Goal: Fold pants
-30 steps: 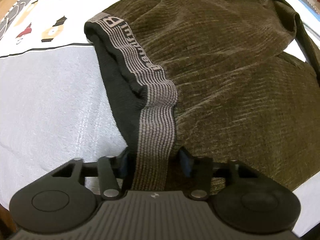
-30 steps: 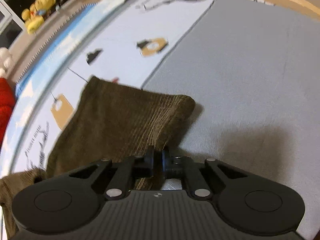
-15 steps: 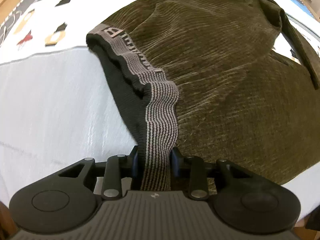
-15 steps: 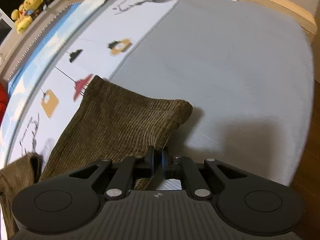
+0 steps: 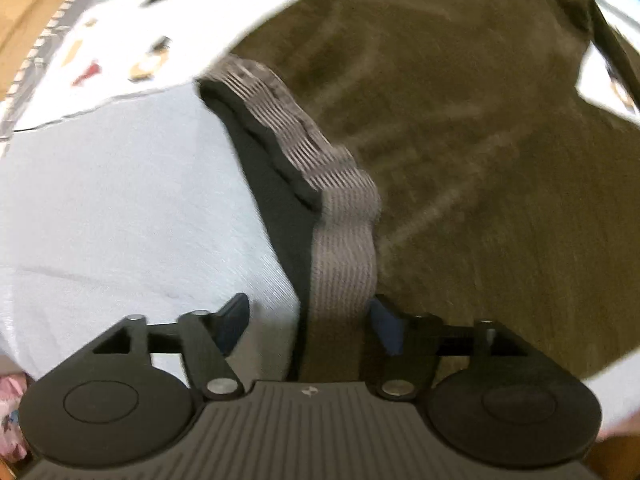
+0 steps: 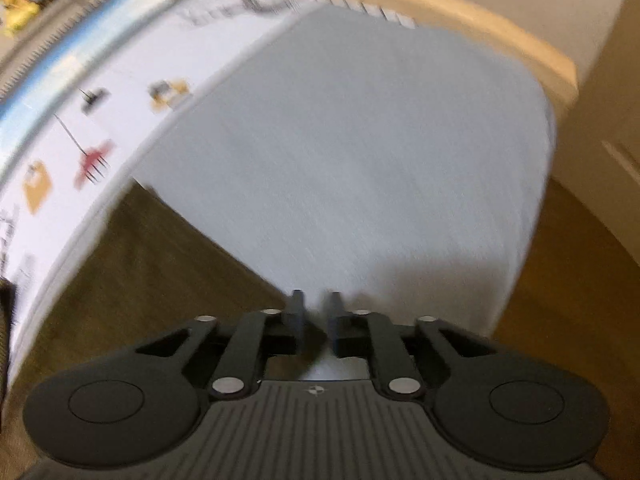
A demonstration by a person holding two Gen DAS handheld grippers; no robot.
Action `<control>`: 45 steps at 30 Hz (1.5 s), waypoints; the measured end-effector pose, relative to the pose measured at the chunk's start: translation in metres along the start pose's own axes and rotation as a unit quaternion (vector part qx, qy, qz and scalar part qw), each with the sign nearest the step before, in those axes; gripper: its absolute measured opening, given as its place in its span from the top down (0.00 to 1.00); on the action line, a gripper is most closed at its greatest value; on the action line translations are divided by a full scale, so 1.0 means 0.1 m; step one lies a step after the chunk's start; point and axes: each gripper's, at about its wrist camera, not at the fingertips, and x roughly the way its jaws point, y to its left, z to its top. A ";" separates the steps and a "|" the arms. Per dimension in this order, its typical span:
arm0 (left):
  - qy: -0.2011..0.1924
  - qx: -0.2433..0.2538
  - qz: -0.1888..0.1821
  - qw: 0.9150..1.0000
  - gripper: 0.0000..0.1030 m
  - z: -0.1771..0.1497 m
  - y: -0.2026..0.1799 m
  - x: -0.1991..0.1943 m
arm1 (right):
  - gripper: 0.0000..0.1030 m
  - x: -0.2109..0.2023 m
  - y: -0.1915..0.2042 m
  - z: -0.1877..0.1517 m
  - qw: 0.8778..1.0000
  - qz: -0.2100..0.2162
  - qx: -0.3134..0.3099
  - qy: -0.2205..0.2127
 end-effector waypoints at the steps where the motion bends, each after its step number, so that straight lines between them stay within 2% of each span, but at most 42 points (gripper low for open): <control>1: -0.011 -0.011 0.004 1.000 0.25 0.04 0.02 -0.04 | 0.69 -0.04 0.04 0.02 1.000 0.005 -0.008 -0.019; 2: -0.023 -0.022 0.009 0.999 0.24 0.11 0.03 -0.08 | 0.62 -0.09 0.11 0.03 0.999 0.007 -0.021 -0.043; 3: -0.035 -0.030 0.014 0.999 0.24 0.15 0.04 -0.12 | 0.61 -0.13 0.15 0.07 0.998 0.008 -0.033 -0.060; 6: -0.084 -0.045 0.028 0.995 0.24 0.32 0.01 -0.27 | 0.60 -0.25 0.36 0.08 0.991 0.033 -0.073 -0.104; 9: -0.152 -0.064 0.040 0.985 0.21 0.45 -0.06 -0.46 | 0.60 -0.35 0.57 0.06 0.981 0.057 -0.119 -0.140; 12: -0.199 -0.074 0.035 0.976 0.19 0.54 -0.14 -0.59 | 0.60 -0.45 0.84 0.00 0.965 0.072 -0.174 -0.180; 17: -0.258 -0.063 0.057 0.962 0.19 0.74 -0.43 -0.80 | 0.61 -0.59 1.26 -0.14 0.938 0.098 -0.240 -0.231; 19: -0.277 -0.070 0.061 0.956 0.19 0.70 -0.53 -0.94 | 0.61 -0.61 1.40 -0.20 0.930 0.093 -0.263 -0.239; 21: -0.291 -0.088 0.046 0.952 0.19 0.64 -0.54 -1.05 | 0.61 -0.62 1.51 -0.25 0.924 0.095 -0.280 -0.242; 23: -0.278 -0.118 0.010 0.953 0.20 0.69 -0.60 -1.12 | 0.60 -0.63 1.60 -0.29 0.922 0.106 -0.285 -0.240; 24: -0.262 -0.127 -0.001 0.957 0.22 0.74 -0.64 -1.14 | 0.60 -0.64 1.66 -0.30 0.921 0.114 -0.286 -0.237; 25: -0.239 -0.127 -0.008 0.963 0.28 0.84 -0.73 -1.15 | 0.58 -0.65 1.70 -0.33 0.920 0.122 -0.288 -0.235; 26: -0.222 -0.116 -0.014 0.968 0.32 0.93 -0.85 -1.18 | 0.58 -0.65 1.76 -0.36 0.918 0.129 -0.294 -0.234; 27: -0.214 -0.098 -0.023 0.972 0.41 1.02 -1.00 -1.21 | 0.57 -0.65 1.83 -0.40 0.915 0.129 -0.303 -0.234; 28: -0.219 -0.085 -0.032 0.972 0.51 1.06 -1.12 -1.25 | 0.57 -0.65 1.90 -0.44 0.910 0.129 -0.316 -0.234; 29: -0.231 -0.077 -0.045 0.969 0.55 1.11 -1.26 -1.29 | 0.57 -0.65 1.98 -0.49 0.906 0.131 -0.330 -0.232; 31: -0.249 -0.062 -0.081 0.963 0.73 1.15 -1.50 -1.27 | 0.58 -0.64 2.12 -0.57 0.896 0.146 -0.354 -0.224; 32: -0.241 -0.048 -0.096 0.964 0.76 1.17 -1.65 -1.20 | 0.58 -0.66 2.21 -0.63 0.891 0.154 -0.366 -0.220; 33: -0.217 -0.035 -0.098 0.971 0.81 1.20 -1.78 -1.11 | 0.58 -0.67 2.29 -0.70 0.885 0.162 -0.379 -0.217; 34: -0.189 -0.028 -0.095 0.977 0.82 1.26 -1.89 -1.03 | 0.58 -0.68 2.38 -0.76 0.877 0.172 -0.395 -0.212; 35: -0.178 -0.023 -0.101 0.979 0.82 1.34 -1.99 -0.99 | 0.59 -0.69 2.47 -0.85 0.866 0.184 -0.415 -0.208; 38: -0.180 -0.017 -0.123 0.976 0.82 1.54 -2.17 -0.94 | 0.60 -0.76 2.81 -1.14 0.828 0.217 -0.476 -0.202; 41: -0.162 -0.019 -0.135 0.977 0.82 1.72 -2.25 -0.79 | 0.60 -0.79 3.14 -1.44 0.796 0.238 -0.523 -0.193; 45: -0.131 -0.004 -0.126 0.983 0.80 1.90 -2.36 -0.49 | 0.58 -0.80 3.53 -1.80 0.760 0.269 -0.567 -0.166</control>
